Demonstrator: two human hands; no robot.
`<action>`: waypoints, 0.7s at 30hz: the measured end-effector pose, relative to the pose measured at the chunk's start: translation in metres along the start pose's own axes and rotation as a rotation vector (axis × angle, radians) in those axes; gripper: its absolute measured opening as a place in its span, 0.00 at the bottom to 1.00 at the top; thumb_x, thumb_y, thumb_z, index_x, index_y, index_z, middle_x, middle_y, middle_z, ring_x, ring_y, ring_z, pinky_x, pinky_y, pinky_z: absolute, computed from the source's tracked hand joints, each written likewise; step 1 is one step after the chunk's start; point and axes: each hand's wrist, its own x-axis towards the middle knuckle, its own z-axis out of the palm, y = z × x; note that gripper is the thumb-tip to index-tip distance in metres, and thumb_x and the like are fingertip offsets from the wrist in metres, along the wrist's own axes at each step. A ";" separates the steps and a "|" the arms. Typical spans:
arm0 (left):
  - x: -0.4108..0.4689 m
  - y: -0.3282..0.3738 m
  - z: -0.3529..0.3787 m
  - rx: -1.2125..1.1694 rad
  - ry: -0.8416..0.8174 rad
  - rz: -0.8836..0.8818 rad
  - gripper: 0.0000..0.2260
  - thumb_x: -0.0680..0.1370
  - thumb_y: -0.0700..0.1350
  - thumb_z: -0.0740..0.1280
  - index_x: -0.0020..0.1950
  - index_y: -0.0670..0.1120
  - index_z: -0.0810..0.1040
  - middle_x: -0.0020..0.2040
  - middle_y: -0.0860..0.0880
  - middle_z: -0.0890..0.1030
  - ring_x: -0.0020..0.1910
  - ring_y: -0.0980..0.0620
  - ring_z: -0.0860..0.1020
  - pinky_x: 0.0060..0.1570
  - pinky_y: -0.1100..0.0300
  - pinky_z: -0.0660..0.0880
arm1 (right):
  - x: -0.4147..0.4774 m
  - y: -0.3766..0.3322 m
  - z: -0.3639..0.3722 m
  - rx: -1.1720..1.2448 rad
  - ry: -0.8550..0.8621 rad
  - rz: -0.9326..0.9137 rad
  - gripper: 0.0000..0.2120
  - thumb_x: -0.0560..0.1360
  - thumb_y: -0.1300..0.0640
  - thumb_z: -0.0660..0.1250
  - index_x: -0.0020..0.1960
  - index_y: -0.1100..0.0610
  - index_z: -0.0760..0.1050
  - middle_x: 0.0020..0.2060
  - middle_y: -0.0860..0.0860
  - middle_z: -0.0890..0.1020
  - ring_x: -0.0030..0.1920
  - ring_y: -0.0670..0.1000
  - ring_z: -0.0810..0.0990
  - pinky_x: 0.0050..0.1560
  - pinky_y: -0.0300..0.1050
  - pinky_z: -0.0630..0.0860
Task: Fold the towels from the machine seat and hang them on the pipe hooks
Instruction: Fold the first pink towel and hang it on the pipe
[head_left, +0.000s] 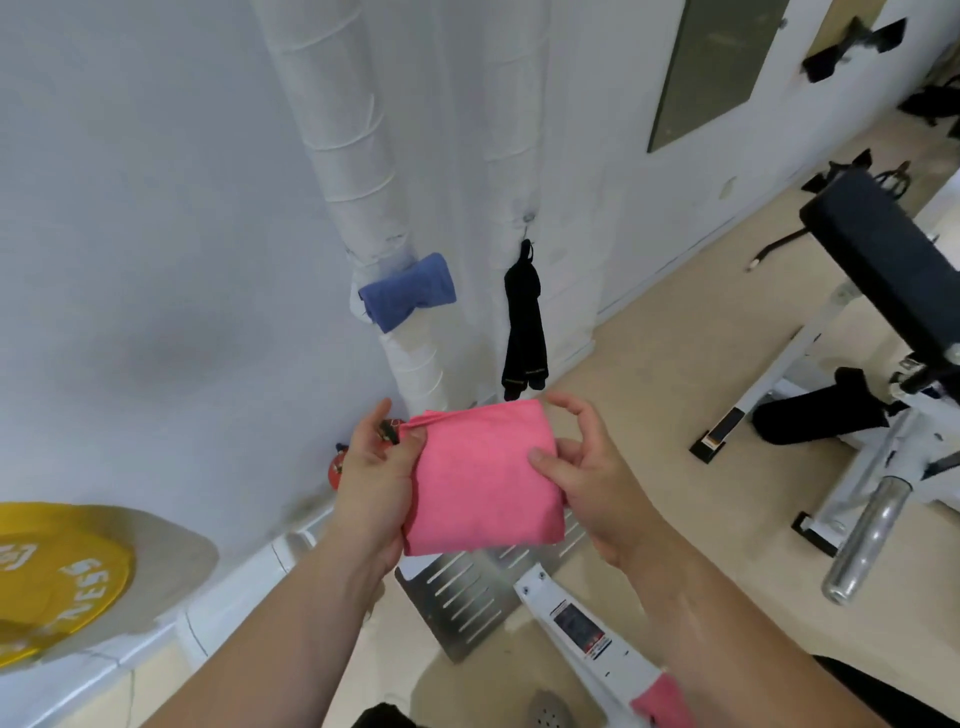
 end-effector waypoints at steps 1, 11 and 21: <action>0.003 0.001 0.001 -0.008 -0.012 0.000 0.26 0.80 0.46 0.70 0.76 0.58 0.66 0.64 0.44 0.79 0.61 0.44 0.81 0.63 0.47 0.78 | 0.005 -0.002 0.003 0.012 0.037 0.000 0.23 0.80 0.65 0.65 0.65 0.40 0.69 0.47 0.62 0.85 0.42 0.55 0.84 0.38 0.48 0.80; 0.054 0.016 -0.014 -0.082 -0.255 0.114 0.25 0.81 0.36 0.66 0.67 0.65 0.71 0.34 0.49 0.81 0.32 0.55 0.80 0.31 0.58 0.76 | 0.071 -0.015 0.036 -0.178 0.292 -0.160 0.16 0.78 0.69 0.64 0.40 0.50 0.79 0.39 0.46 0.82 0.43 0.44 0.77 0.48 0.42 0.71; 0.124 0.067 -0.053 0.219 -0.439 0.265 0.17 0.79 0.36 0.67 0.52 0.60 0.84 0.46 0.64 0.82 0.42 0.53 0.79 0.40 0.51 0.78 | 0.102 -0.048 0.094 -0.162 0.313 -0.100 0.13 0.80 0.64 0.66 0.56 0.47 0.83 0.54 0.44 0.82 0.45 0.37 0.79 0.43 0.32 0.75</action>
